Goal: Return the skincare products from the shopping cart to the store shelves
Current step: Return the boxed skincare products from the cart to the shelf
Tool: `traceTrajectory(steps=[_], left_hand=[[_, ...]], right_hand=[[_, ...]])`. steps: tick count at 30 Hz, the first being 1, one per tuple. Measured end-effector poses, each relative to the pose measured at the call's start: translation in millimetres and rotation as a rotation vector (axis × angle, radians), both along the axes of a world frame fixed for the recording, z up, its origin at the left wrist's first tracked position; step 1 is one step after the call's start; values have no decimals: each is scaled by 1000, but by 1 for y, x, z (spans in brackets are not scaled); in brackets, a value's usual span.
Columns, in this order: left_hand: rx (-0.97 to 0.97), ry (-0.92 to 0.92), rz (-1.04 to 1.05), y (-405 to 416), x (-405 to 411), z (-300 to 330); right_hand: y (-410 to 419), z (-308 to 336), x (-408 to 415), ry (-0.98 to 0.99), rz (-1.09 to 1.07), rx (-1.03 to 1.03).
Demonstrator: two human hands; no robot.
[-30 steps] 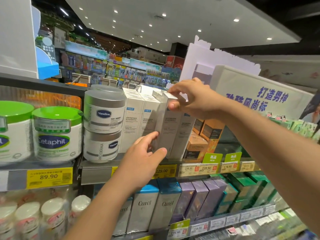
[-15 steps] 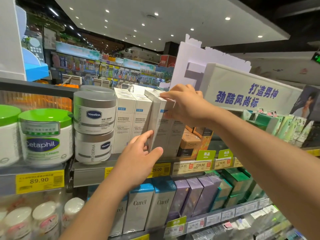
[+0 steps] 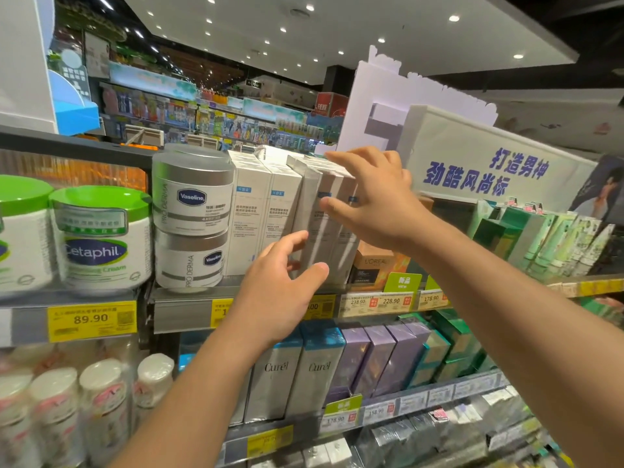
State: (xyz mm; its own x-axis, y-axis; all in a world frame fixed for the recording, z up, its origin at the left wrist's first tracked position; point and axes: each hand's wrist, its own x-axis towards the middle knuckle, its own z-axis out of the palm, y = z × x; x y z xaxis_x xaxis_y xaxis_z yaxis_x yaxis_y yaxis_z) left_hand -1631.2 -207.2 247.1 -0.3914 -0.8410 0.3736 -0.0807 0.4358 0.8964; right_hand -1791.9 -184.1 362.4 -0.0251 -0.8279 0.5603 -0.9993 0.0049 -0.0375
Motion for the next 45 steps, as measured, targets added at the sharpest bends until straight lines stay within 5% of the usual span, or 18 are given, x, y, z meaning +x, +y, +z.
traceTrajectory(steps=[15,34,45], left_hand=[[9,103,-254,36,-29,-35],[142,-167,-966,172,-141,-116],[234,-461,-1152,277,-198,-166]], right_hand=[[83,-83,-15,-66,15,-361],[327,-228,-35,-460,-712,-351],[478,-309,-46,-748,-1066,-433]])
